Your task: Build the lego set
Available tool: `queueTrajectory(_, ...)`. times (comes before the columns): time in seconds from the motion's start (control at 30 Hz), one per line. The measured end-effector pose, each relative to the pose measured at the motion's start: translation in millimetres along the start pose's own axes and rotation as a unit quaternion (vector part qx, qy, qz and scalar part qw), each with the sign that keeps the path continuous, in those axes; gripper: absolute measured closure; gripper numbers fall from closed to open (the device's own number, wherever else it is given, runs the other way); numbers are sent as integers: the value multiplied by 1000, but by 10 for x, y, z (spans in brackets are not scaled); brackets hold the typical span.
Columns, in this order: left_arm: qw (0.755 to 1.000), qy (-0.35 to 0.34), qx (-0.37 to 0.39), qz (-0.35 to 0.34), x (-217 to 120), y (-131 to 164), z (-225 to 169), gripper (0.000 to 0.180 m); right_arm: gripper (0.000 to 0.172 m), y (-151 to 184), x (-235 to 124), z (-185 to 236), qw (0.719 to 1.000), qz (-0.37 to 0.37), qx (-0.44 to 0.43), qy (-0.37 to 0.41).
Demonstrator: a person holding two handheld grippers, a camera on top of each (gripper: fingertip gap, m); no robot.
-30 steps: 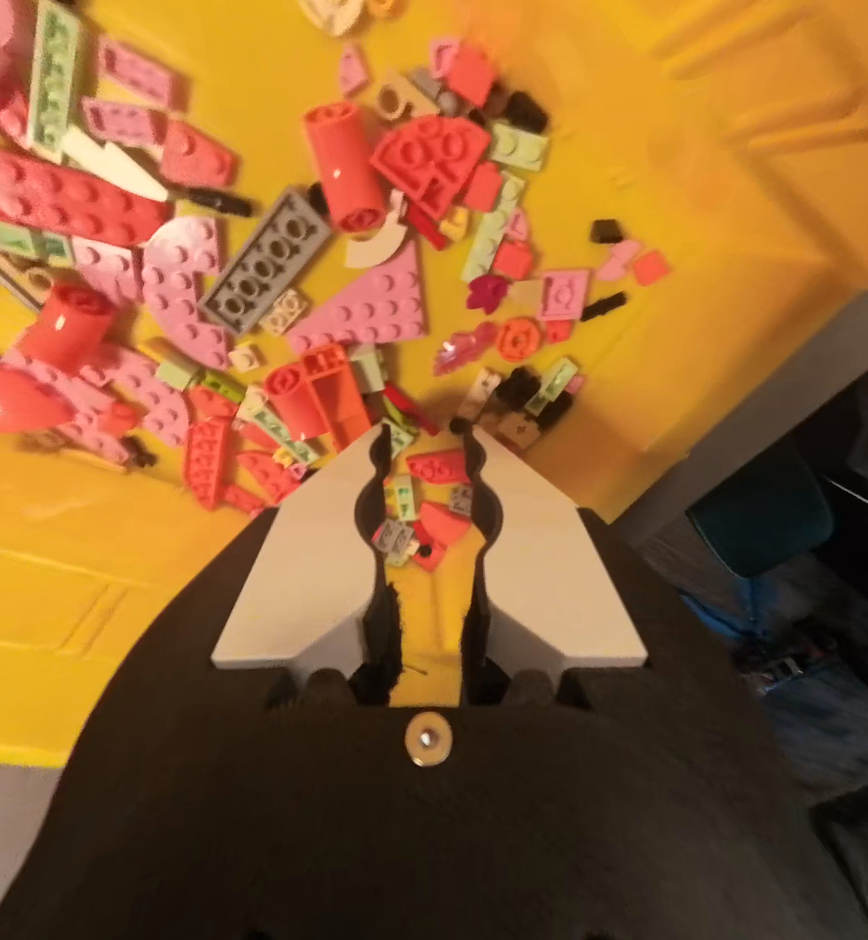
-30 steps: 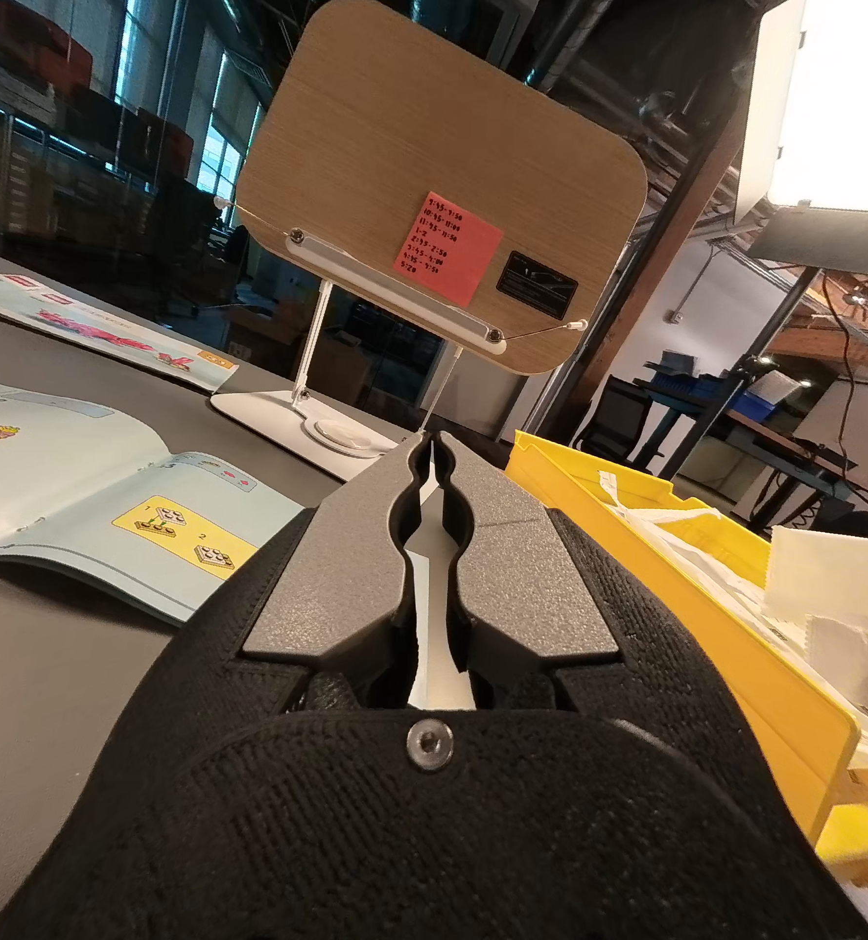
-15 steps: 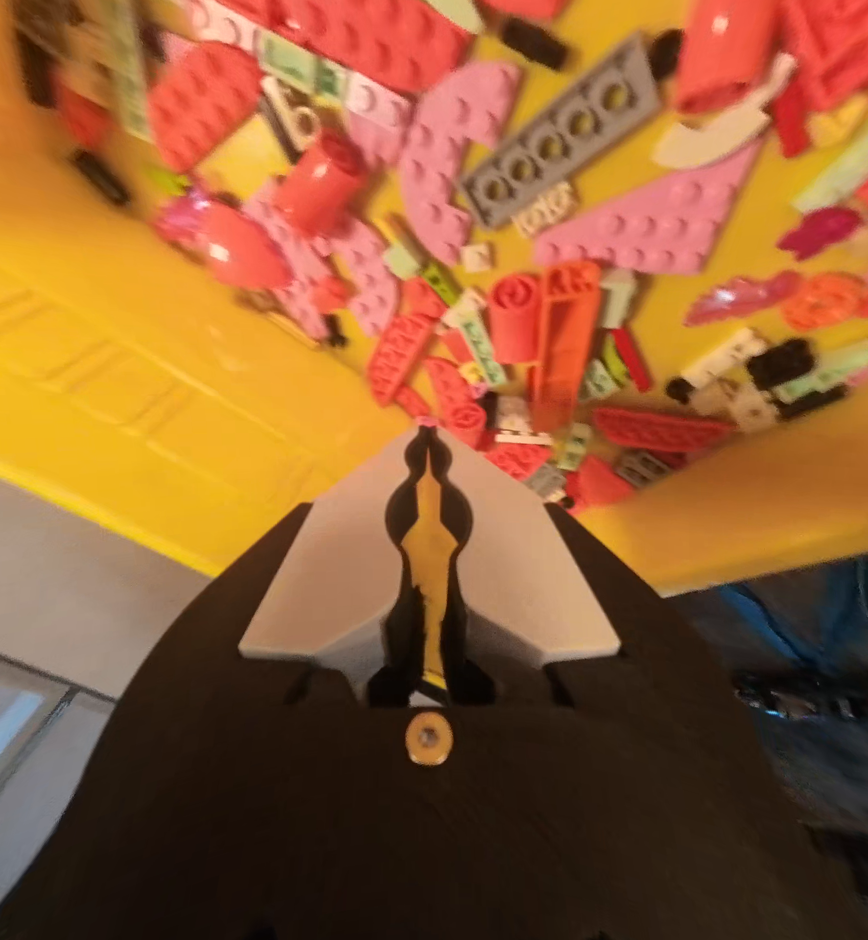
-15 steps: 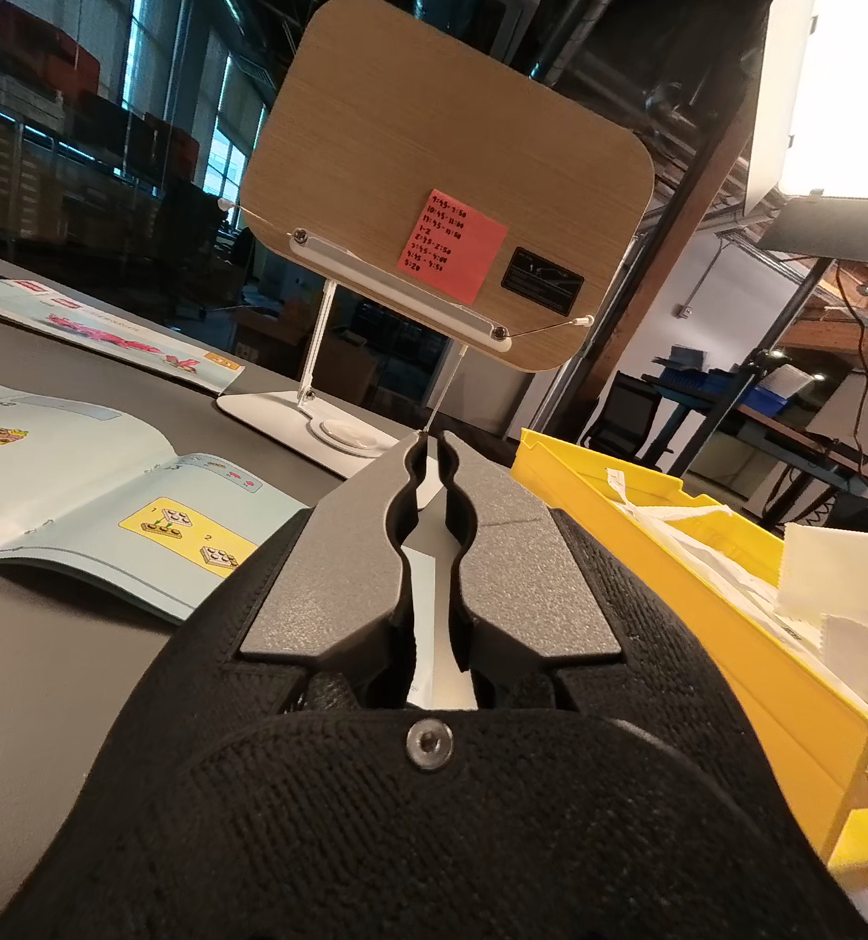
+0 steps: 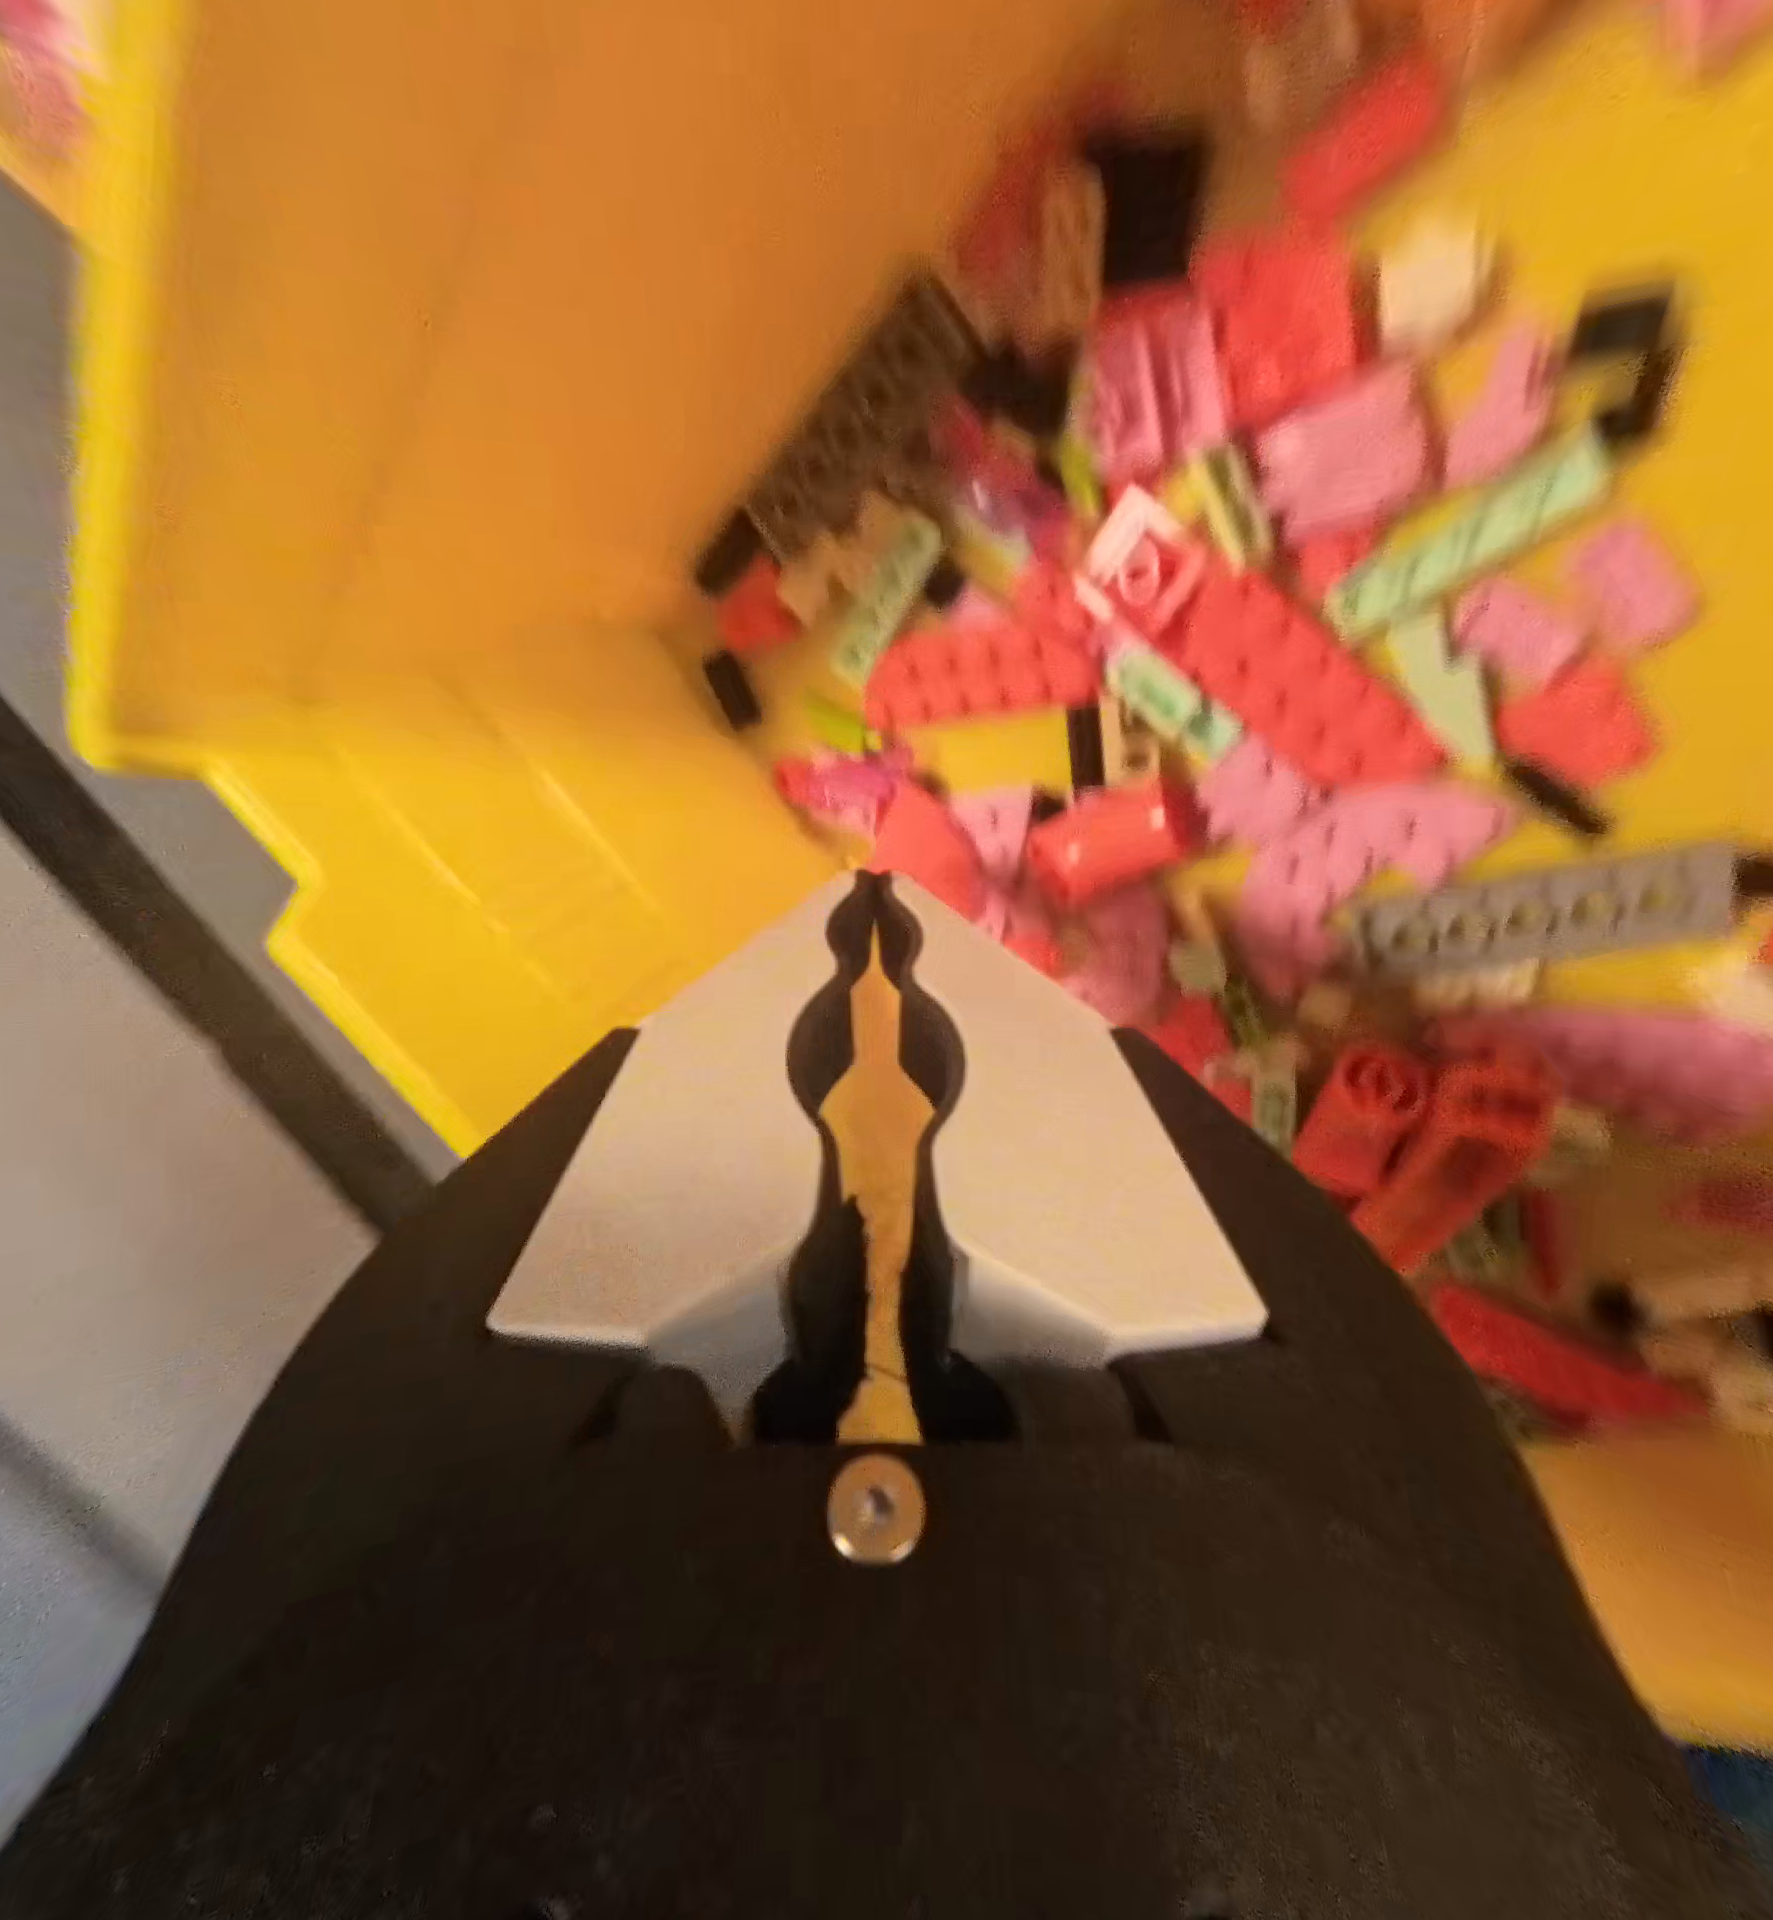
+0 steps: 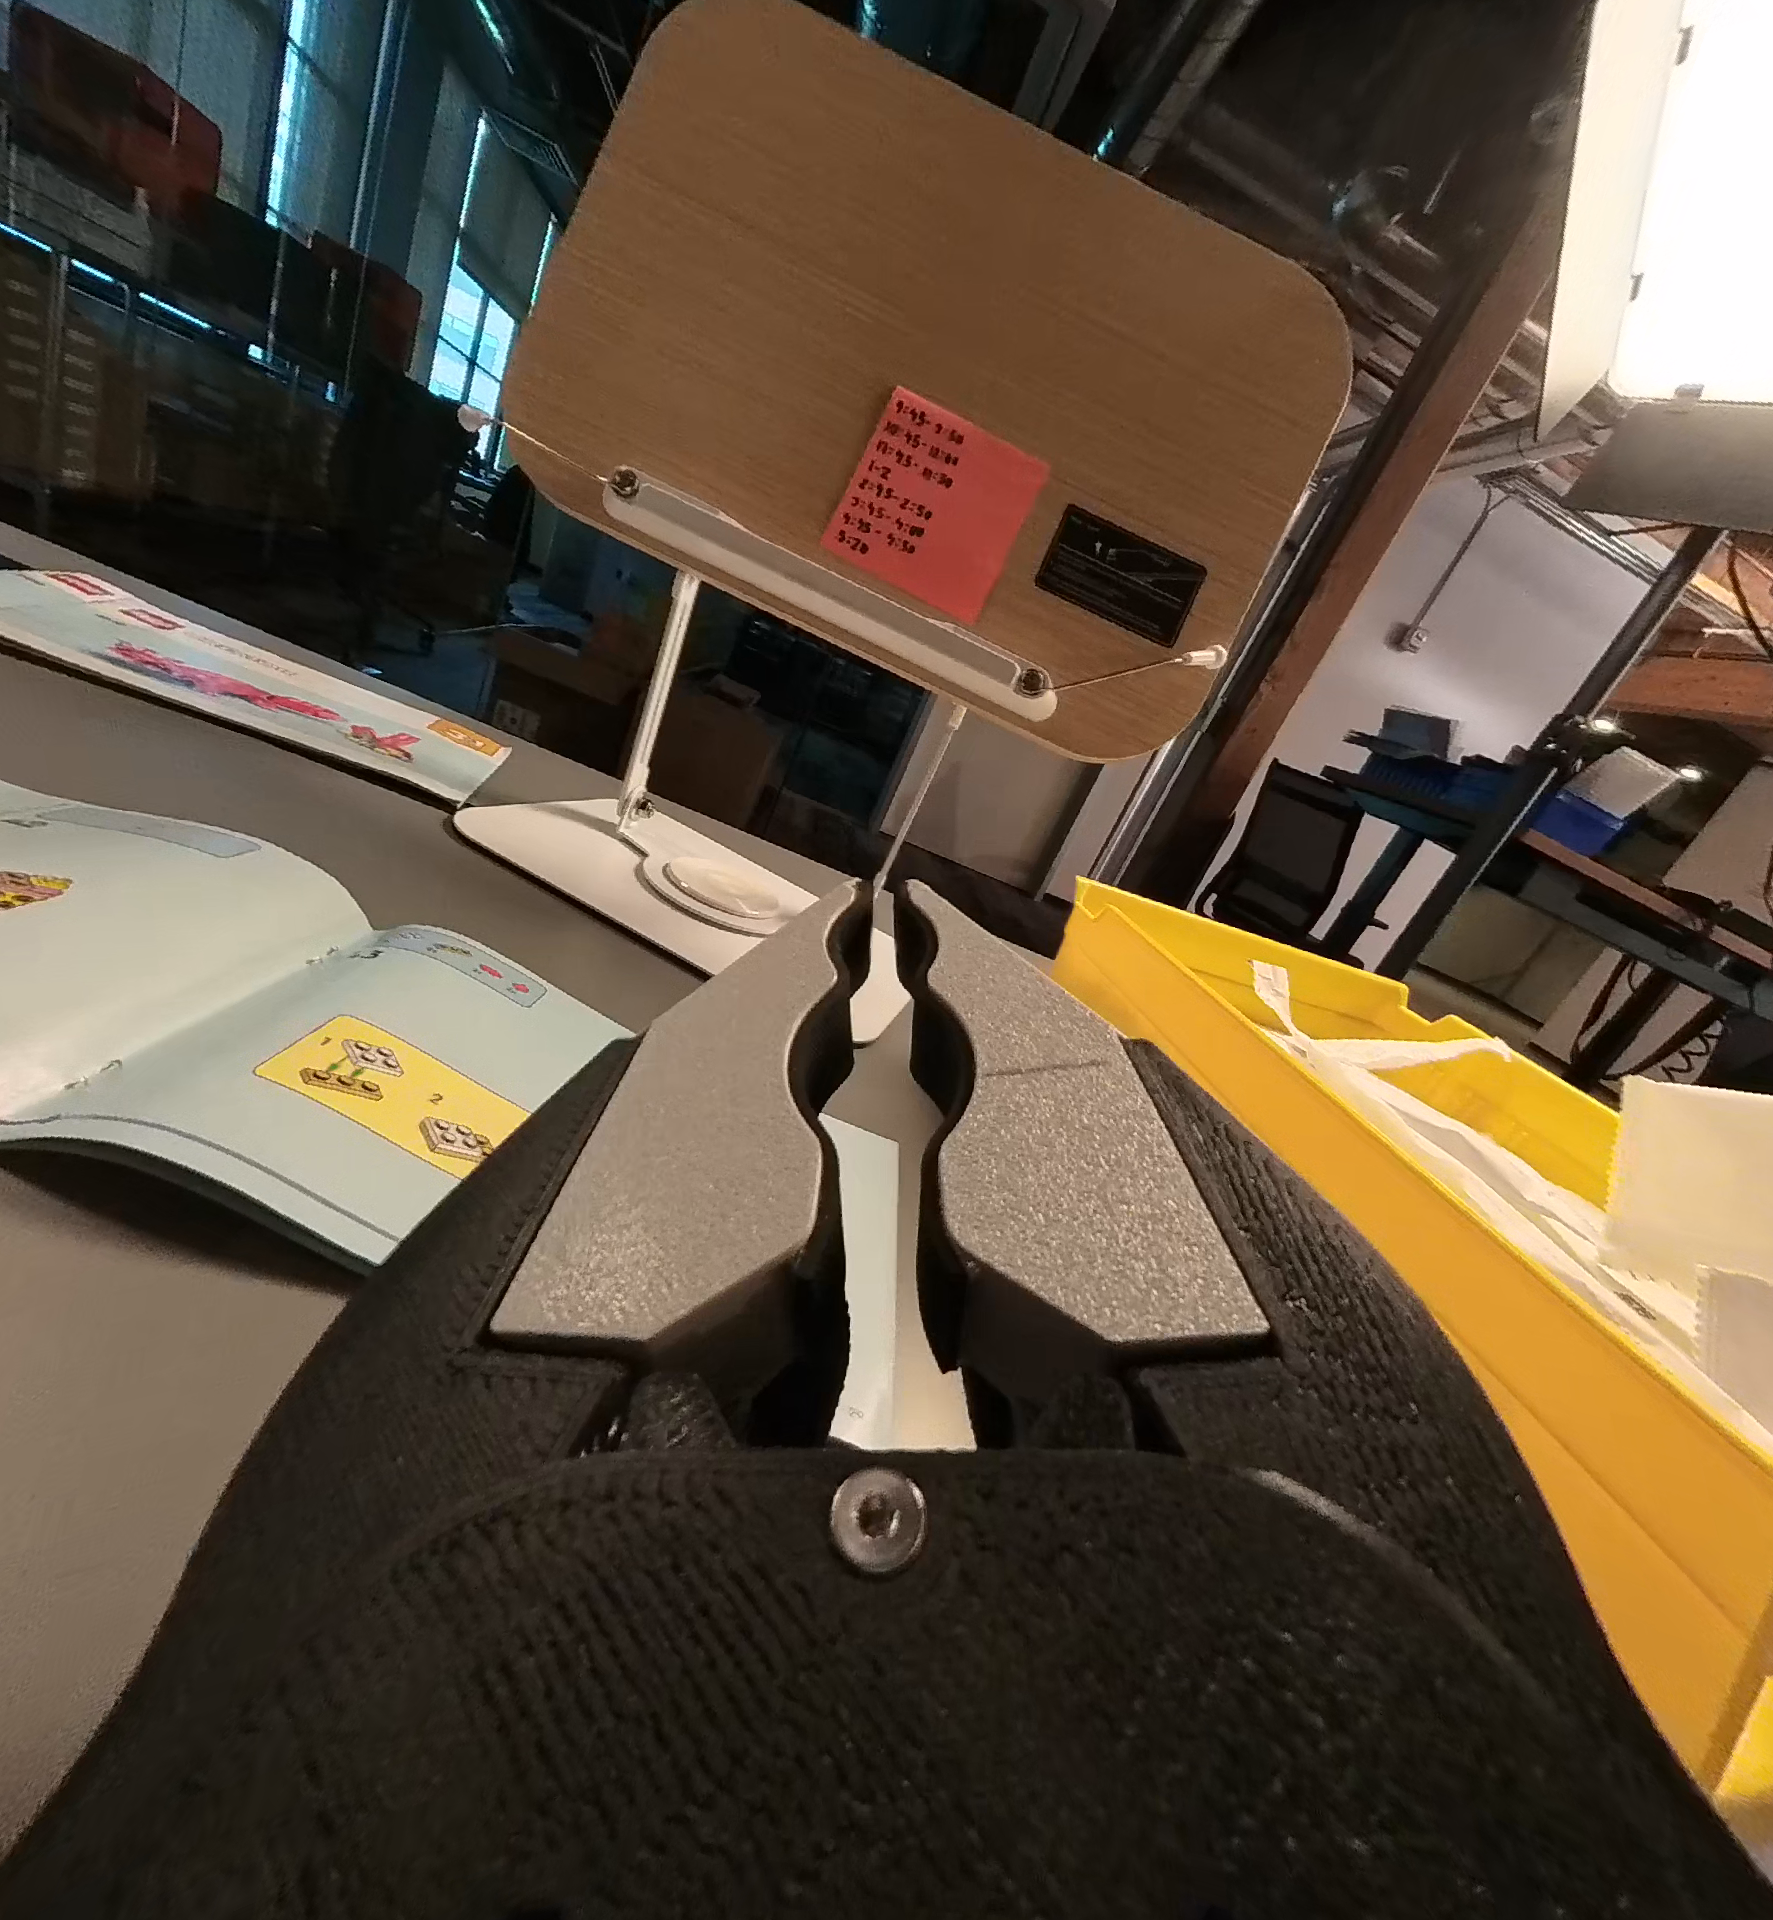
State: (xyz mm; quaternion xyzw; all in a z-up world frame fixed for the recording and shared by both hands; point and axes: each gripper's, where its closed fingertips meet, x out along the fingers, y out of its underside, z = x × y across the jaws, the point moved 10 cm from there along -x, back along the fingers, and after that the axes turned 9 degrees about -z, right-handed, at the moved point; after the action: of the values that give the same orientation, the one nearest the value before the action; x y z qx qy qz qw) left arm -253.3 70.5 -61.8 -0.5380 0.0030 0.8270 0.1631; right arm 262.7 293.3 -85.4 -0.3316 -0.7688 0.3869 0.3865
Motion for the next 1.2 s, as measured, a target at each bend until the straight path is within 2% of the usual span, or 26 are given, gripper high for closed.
queueTrajectory(0.1,998,26,-51,-32,44,-101,116,180,170,-1,5,18,1000,1,-5,-7)
queueTrajectory(0.23,986,118,-106,-50,163,-190,183,180,170,-4,11,45,1000,1,-12,-16)
queueTrajectory(0.33,980,158,-123,-16,249,-174,179,180,170,-6,13,46,1000,0,-10,-18)
queueTrajectory(0.43,979,156,-130,6,256,-141,184,180,170,-5,14,49,1000,-1,-11,-19)
queueTrajectory(0.6,961,222,-157,46,213,-65,131,180,170,-8,22,66,1000,-1,-12,-25)
queueTrajectory(0.63,956,241,-161,37,199,-72,128,180,170,-9,25,71,1000,-2,-12,-26)
queueTrajectory(0.67,956,243,-166,-1,167,-113,159,180,170,-10,25,75,1000,-2,-13,-28)
queueTrajectory(0.73,960,189,-179,-99,51,-210,314,180,170,-10,26,79,999,-2,-14,-29)
queueTrajectory(0.8,963,149,-176,-136,-59,-264,430,180,170,-11,26,78,999,-2,-13,-29)
queueTrajectory(0.87,971,136,-164,-111,-70,-292,463,180,170,-12,25,77,999,-2,-13,-29)
queueTrajectory(1.0,989,93,-115,1,99,-287,416,180,170,-12,25,80,999,-2,-13,-31)
queueTrajectory(1.13,980,131,-118,96,300,-231,300,180,170,-15,23,85,999,-4,-12,-33)
queueTrajectory(1.2,978,131,-121,112,317,-217,286,180,170,-16,23,87,999,-4,-12,-34)
